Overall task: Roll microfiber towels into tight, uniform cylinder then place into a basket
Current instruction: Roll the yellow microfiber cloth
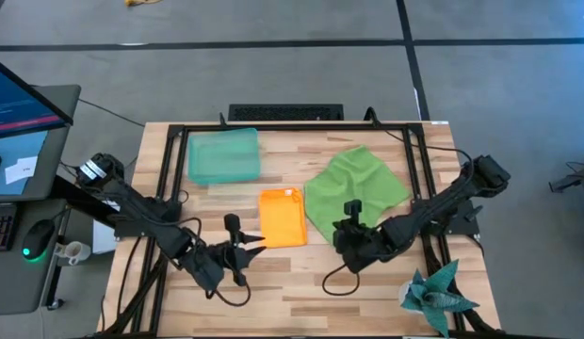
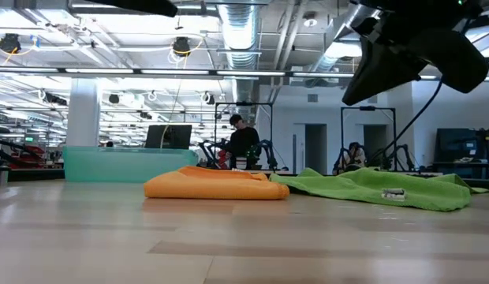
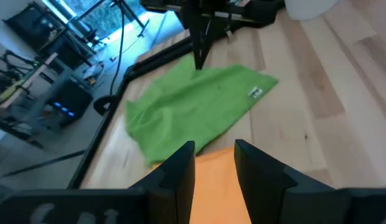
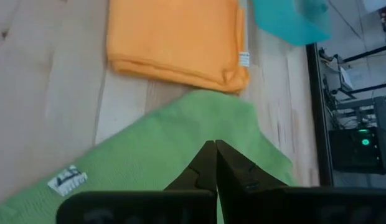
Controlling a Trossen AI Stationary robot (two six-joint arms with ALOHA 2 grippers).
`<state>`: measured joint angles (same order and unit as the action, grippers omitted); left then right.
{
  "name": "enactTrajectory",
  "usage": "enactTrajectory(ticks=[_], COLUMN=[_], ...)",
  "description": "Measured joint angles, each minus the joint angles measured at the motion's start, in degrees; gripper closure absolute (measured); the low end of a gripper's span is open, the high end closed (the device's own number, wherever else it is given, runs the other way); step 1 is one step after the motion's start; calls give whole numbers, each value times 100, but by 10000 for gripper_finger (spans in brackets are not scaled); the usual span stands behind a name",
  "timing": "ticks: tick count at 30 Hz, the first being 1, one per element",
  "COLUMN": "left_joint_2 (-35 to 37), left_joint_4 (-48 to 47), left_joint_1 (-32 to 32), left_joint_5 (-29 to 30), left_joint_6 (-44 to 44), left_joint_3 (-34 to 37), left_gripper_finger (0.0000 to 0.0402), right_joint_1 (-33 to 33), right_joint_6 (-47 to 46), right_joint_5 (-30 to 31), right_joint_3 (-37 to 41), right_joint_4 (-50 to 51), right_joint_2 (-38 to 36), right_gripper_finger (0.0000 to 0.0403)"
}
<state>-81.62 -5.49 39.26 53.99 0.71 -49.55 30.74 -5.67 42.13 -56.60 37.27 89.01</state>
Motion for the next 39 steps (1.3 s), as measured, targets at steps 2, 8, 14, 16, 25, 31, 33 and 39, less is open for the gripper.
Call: enactTrajectory(ticks=[2,8,14,16,25,31,33,39], left_joint_2=[0,-2,-2,-2,-2,-2,-2,-2], left_joint_4=[-398,-1423,-1393,-1411,-1413,-1421,-1468,-1286], left_joint_1=[45,81,-10,-66,-438,-642,-707,-916], left_joint_5=[58,-77,-528,-669,-1308,-1527,-1545,-2205], left_joint_6=[337,1644,1798,1849,1857,2268,2519,2518], left_joint_3=[-10,-8,-8,-8,-8,-8,-8,173], left_gripper_finger=[297,297,297,297,295,263,245,189], right_joint_1=[0,42,72,63,-95,-410,-529,-821], right_joint_6=[-58,-413,-350,-177,120,118,116,160], right_joint_5=[-123,-755,-781,-781,-843,-1215,-1374,-2186], right_joint_3=[61,1053,1625,1658,1659,1659,1659,1659], right_joint_4=[-21,-1395,-2865,-3282,-4113,-4119,-4118,-4383], right_joint_2=[0,3,31,31,31,31,31,31], right_gripper_finger=[384,384,378,377,376,363,349,288])
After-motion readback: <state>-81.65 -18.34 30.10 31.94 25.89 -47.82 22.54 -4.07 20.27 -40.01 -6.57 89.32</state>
